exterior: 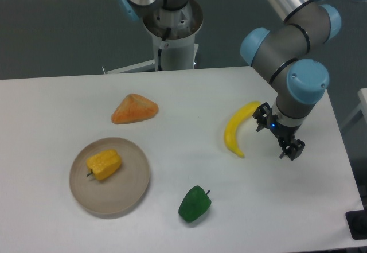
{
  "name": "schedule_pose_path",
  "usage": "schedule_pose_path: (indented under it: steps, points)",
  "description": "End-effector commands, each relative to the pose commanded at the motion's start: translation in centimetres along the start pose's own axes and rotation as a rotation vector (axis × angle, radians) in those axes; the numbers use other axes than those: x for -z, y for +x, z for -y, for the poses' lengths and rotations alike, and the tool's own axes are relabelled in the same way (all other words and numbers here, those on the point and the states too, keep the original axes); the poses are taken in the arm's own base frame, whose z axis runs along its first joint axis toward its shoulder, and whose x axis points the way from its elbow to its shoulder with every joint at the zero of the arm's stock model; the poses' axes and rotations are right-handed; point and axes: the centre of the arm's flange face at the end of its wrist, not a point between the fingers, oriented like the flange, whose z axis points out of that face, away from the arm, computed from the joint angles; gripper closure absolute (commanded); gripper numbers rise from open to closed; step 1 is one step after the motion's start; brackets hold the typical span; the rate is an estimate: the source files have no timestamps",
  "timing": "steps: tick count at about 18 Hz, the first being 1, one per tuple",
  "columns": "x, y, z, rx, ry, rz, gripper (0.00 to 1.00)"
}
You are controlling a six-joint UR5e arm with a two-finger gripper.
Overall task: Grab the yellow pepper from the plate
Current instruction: 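Move the gripper from beside the banana over to the yellow pepper on the plate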
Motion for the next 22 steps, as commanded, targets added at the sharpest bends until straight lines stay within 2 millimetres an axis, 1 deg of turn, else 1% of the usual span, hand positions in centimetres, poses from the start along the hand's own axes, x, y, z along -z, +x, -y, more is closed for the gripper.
schedule_pose_path:
  steps: [3,4,6,7,8,9,12,14,16,17,18,19,22]
  points:
    - [-0.1,0.0,0.0,0.000,0.000,-0.002,0.00]
    - [0.3,0.0,0.3,-0.002,0.011,0.006,0.00]
    - [0.9,0.4,2.1,-0.003,0.011,0.015,0.00]
    - [1.4,0.8,3.1,0.026,0.009,0.022,0.00]
    - [2.1,1.7,5.0,0.079,0.006,0.030,0.00]
    - [2.7,2.9,7.4,0.102,0.015,0.035,0.00]
    - [2.9,5.5,12.1,0.112,0.024,0.030,0.00]
    - [3.1,7.1,15.6,0.139,0.047,0.023,0.00]
    - [3.0,8.6,18.6,0.167,0.087,0.005,0.00]
    - [2.6,9.5,20.0,0.178,0.106,-0.014,0.00]
    - [2.4,10.8,22.0,0.203,0.124,-0.029,0.00]
    - [2.3,12.4,24.6,0.215,0.126,-0.029,0.00]
    - [1.3,15.5,28.7,0.225,0.120,-0.046,0.00]
